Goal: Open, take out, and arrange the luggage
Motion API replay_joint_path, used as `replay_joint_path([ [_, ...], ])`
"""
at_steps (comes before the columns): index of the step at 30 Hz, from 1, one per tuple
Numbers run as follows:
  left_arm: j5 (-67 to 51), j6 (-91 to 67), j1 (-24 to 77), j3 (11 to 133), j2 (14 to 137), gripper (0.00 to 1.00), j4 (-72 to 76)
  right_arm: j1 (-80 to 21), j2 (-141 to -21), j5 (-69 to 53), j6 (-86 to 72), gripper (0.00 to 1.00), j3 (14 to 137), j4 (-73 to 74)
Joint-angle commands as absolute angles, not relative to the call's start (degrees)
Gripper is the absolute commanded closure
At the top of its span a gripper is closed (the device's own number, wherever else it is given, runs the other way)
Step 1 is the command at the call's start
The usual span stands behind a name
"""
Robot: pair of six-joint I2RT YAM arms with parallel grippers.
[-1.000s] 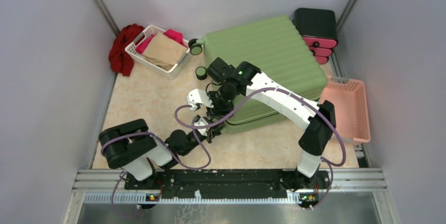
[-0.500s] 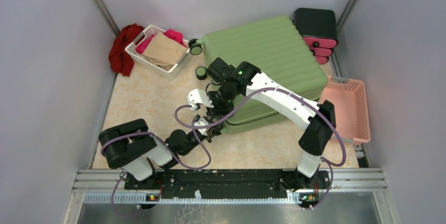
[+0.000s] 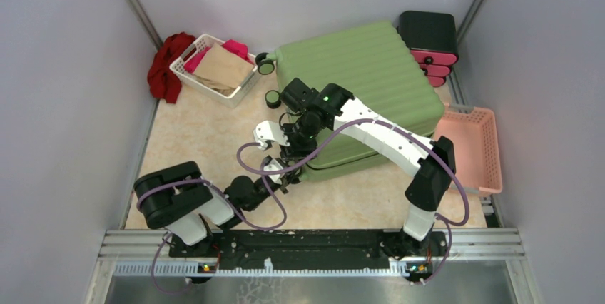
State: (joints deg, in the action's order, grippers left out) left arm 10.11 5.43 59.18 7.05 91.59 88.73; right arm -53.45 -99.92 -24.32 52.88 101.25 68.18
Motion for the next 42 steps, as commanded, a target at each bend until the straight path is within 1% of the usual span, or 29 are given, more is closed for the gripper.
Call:
replay_joint_path([
  [1,11.61,5.33,59.58,8.31,90.9,1.0,102.73,-53.7,-96.82,-28.65,50.98,1.0,103.79,70.84],
  [4,13.07,5.33,59.51,7.97,90.79,1.0,102.7,-53.7,-96.78,-28.59,51.06,1.0,103.75,70.92],
  [15,25.59,2.96,59.44,9.09,90.84,1.0,100.8,-53.96,-96.39,-28.21,51.15,1.0,102.92,70.84],
  [19,26.3,2.76,58.67,10.02,90.94,1.0,100.52,-54.05,-96.37,-28.25,51.24,1.0,102.83,70.93],
  [24,25.36,0.14,56.1,11.09,89.86,1.0,97.33,-54.06,-96.0,-28.21,51.33,1.0,102.38,70.76],
  [29,22.62,-5.85,52.03,11.89,88.11,1.0,92.75,-54.04,-95.43,-28.21,51.33,1.0,101.63,70.49],
  [36,15.27,-12.97,44.28,13.52,86.3,1.0,86.32,-54.1,-95.02,-27.94,51.33,1.0,100.9,70.14],
  [42,9.62,-16.83,39.22,17.77,85.78,1.0,78.53,-54.05,-94.71,-27.82,51.42,1.0,100.14,69.97],
])
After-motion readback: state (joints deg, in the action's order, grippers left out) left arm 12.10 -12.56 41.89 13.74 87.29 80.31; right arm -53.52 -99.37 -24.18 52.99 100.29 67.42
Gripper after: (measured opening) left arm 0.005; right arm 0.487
